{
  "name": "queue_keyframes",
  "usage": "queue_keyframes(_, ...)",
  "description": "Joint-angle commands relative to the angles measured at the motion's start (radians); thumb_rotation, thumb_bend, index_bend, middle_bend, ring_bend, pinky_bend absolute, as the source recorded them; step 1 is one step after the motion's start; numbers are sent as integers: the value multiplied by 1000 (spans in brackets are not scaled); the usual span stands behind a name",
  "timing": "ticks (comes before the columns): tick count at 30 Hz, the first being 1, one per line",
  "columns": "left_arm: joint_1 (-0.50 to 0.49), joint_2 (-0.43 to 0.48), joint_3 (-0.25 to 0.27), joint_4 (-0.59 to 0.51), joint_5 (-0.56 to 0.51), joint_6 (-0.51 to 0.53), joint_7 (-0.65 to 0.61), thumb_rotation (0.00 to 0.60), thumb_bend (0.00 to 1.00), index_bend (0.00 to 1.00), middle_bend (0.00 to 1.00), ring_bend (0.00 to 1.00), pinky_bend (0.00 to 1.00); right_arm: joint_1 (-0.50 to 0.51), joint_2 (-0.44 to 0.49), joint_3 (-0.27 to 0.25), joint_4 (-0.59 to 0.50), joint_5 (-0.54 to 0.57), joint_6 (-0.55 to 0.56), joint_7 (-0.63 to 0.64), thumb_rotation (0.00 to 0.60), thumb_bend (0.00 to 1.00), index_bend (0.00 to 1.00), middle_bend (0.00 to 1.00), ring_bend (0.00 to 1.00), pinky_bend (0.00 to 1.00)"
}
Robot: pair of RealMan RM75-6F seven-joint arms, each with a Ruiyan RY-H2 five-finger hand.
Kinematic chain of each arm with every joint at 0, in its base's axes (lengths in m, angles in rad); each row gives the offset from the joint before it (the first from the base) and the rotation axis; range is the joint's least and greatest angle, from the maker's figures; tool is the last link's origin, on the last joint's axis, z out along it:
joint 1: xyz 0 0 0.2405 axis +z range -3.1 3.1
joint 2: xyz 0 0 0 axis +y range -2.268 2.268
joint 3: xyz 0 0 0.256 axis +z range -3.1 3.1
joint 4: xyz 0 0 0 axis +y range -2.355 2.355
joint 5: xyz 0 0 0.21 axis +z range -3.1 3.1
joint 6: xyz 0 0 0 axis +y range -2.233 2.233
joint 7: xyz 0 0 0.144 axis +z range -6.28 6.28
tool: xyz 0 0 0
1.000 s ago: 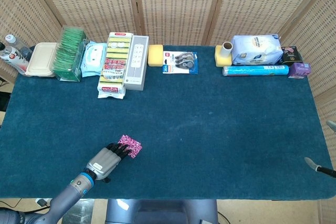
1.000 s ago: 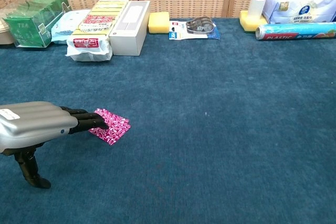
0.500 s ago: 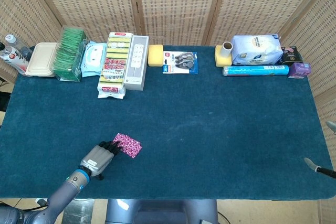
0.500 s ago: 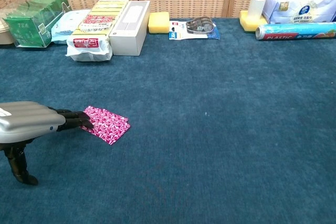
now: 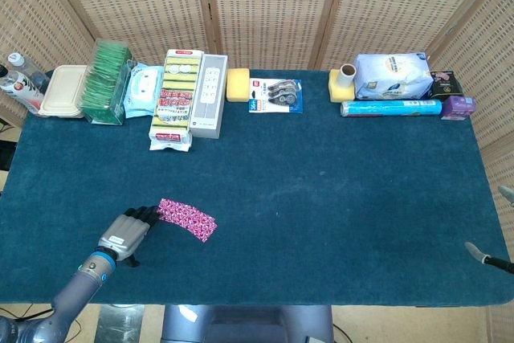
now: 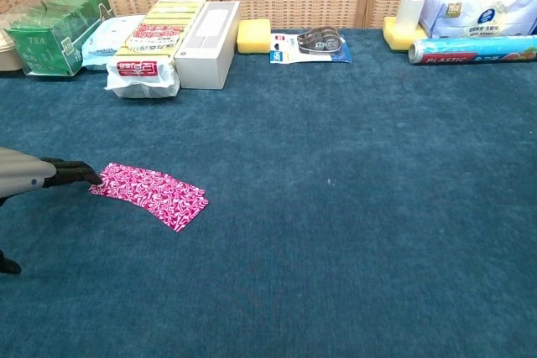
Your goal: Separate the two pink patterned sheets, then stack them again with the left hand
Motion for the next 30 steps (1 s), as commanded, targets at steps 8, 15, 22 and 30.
queue_keyframes(8,20,56,-3,-27,111,-13,-99,600,113,0,0,0,101,2,0,0,-3,0,-3,-6,600,0,115,0,0,28)
queue_keyframes(15,9,24,5,-52,152,-23,-68,600,114,0,0,0,101,1,-1,-3,-2,-5,0,-6,600,0,115,0,0,28)
queue_keyframes(22,3,-14,10,-41,110,-17,-40,600,114,0,0,0,101,0,1,-2,2,-4,1,4,600,0,114,0,0,28)
queue_keyframes(30,-4,-4,16,-35,57,-12,-32,600,114,0,0,0,101,-1,3,-3,-2,-5,3,2,600,0,114,0,0,28)
